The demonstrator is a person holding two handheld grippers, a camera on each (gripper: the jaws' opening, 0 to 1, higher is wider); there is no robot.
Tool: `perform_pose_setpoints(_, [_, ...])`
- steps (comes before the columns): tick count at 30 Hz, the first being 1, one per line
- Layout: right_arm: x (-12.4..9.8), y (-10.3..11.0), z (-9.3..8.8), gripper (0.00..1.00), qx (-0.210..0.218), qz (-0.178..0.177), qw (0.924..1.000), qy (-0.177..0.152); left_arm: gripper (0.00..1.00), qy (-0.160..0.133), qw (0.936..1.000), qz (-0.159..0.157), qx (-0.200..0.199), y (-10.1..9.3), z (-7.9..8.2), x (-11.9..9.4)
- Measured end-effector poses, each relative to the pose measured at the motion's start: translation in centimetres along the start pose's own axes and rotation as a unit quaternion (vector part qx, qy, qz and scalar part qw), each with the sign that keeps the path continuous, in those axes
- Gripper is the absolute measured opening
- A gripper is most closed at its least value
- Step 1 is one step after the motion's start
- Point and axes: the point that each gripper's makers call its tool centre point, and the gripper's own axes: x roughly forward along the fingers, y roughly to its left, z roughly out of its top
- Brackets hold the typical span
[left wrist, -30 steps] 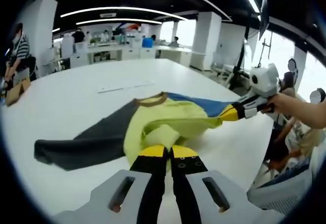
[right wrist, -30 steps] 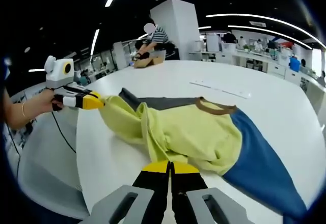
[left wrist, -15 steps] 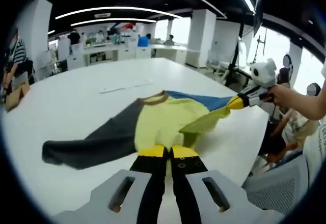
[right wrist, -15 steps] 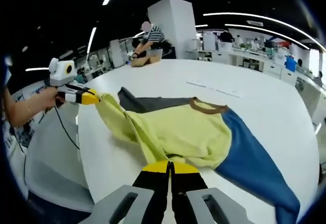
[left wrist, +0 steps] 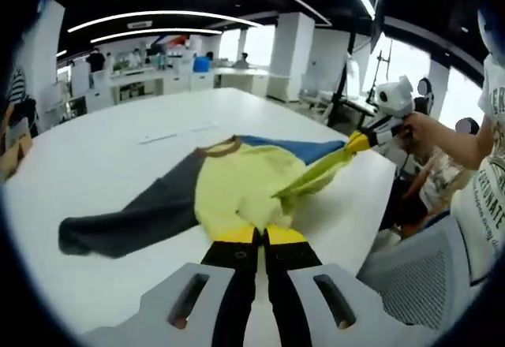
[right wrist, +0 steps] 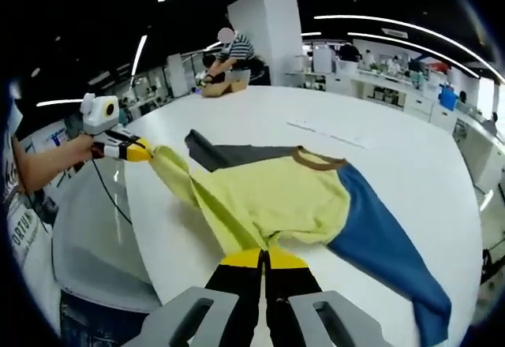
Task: Fold the garment on the visible template until the final outline fits inside the template.
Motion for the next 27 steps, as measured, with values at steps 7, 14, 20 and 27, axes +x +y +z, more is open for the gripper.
perform_pose_setpoints(7, [-2.0,-0.1,-1.5,0.0,0.004,-0.011,0.9998,0.018,0.0,0.021,0.9992,-0.03,0.013,-0.7,-1.4,-0.7])
perform_pose_setpoints(14, [-3.4,0.0,-3.3,0.0,-0.016,-0.015,0.9993,0.031,0.0,0.046,0.9981,-0.035,0.021,-0.4,-3.3,-1.2])
perform_pose_setpoints(20, [-3.7,0.6,-5.1,0.0,-0.006,-0.017,0.9988,0.045,0.0,0.076,0.9956,-0.043,0.033,-0.4,-5.4,-1.2])
perform_pose_setpoints(27, [-3.8,1.0,-7.3,0.0,0.001,-0.012,0.9975,0.07,0.0,0.107,0.9929,-0.043,0.031,-0.1,-7.8,-1.6])
